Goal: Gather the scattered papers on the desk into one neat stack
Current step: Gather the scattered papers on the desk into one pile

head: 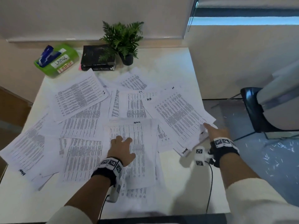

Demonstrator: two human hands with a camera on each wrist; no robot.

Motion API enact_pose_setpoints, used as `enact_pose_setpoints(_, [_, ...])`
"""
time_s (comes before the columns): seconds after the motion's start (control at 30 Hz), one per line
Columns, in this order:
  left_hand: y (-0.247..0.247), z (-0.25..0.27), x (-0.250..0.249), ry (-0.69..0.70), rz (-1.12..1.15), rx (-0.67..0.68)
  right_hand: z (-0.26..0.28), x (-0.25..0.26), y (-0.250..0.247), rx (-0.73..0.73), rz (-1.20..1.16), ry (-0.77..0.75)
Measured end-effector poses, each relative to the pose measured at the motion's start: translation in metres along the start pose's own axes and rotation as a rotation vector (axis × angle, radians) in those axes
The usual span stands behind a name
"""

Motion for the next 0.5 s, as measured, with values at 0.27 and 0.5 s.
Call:
enact_pose_setpoints(0.27, [0.0, 0.003, -0.003, -0.015, -0.008, 0.003, 0.012, 0.019, 0.011, 0.003, -0.211, -0.156])
enact_pose_setpoints(0.5, [0.001, 0.006, -0.002, -0.003, -0.004, 0.004, 0.03, 0.013, 0.015, -0.017, -0.249, -0.111])
Point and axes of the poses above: each hand's wrist, its own z-axis away from the middle knuckle, its own y-axis out of the palm, x = y × z, the point moved 7 cm from there along -z, towards the middle knuckle, and after that the axes turned 14 degrees about z, right-handed, at the moved point
